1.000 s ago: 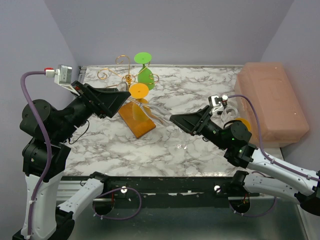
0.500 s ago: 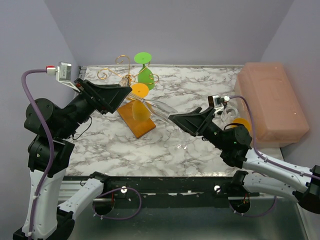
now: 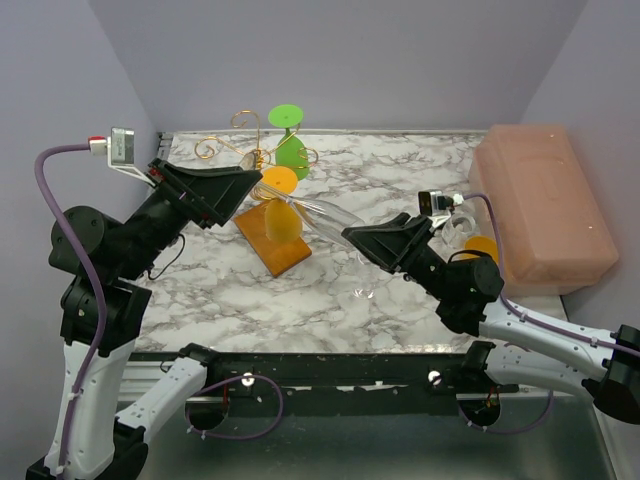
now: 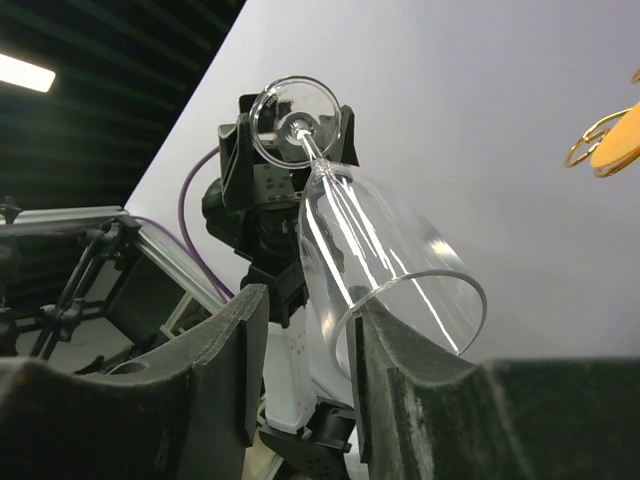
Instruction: Take the wine glass off the wine glass rack
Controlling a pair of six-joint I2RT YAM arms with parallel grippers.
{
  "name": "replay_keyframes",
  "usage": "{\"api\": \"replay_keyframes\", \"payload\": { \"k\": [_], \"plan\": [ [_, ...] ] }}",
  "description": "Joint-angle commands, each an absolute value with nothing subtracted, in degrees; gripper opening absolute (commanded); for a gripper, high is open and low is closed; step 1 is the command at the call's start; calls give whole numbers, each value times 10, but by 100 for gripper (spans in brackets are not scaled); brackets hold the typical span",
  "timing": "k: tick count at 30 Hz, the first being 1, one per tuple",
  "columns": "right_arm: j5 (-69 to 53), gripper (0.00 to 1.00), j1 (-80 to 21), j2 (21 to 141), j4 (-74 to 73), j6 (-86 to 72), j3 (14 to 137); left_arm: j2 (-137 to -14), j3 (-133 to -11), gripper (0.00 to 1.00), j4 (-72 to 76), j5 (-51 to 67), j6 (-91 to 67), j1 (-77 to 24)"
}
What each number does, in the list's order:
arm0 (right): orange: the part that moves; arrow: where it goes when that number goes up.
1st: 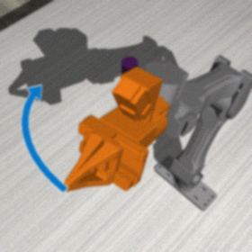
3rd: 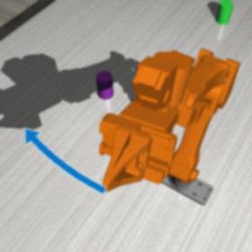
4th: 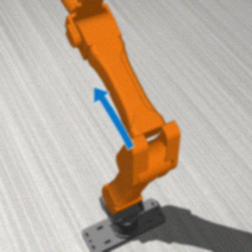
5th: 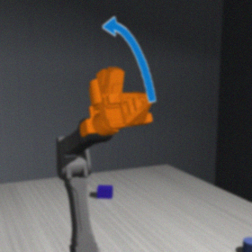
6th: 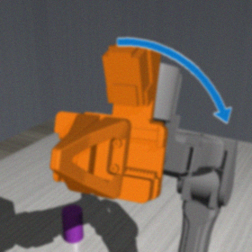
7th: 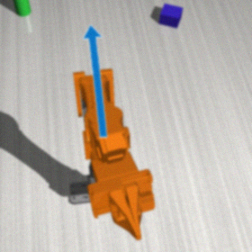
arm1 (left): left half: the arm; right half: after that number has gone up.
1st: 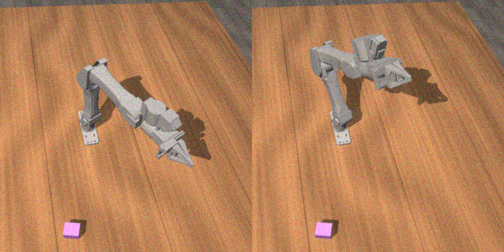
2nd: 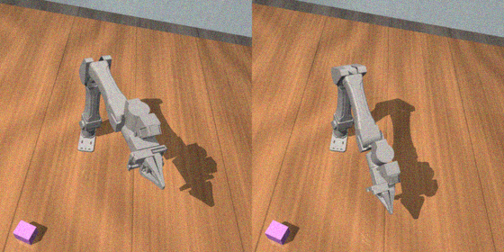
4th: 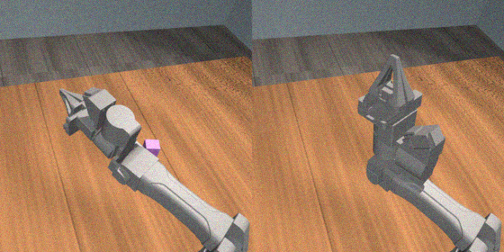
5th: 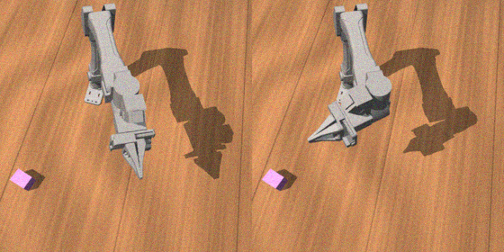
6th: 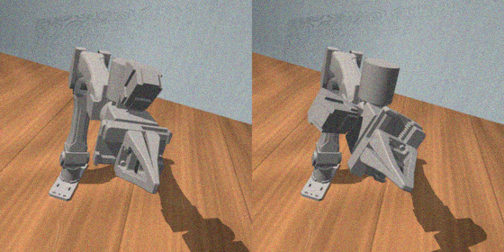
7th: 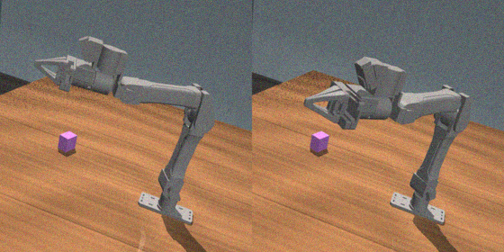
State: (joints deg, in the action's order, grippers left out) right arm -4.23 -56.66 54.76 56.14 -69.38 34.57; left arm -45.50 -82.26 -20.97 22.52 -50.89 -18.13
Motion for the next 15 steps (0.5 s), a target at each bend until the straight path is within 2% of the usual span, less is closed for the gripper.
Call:
{"api": "replay_keyframes", "payload": {
  "k": [1,7,12,15],
  "plan": [
    [-50,38,-570,545,617,-687,361,-449,-803,27,-196,206,-505,-184],
    [-29,13,-570,535,586,-687,364,-447,-793,27,-188,206,-508,-184],
    [-8,4,-570,517,547,-683,366,-446,-786,28,-185,202,-511,-184],
    [-4,1,-570,510,533,-677,369,-445,-784,36,-183,201,-510,-184]
  ]
}}
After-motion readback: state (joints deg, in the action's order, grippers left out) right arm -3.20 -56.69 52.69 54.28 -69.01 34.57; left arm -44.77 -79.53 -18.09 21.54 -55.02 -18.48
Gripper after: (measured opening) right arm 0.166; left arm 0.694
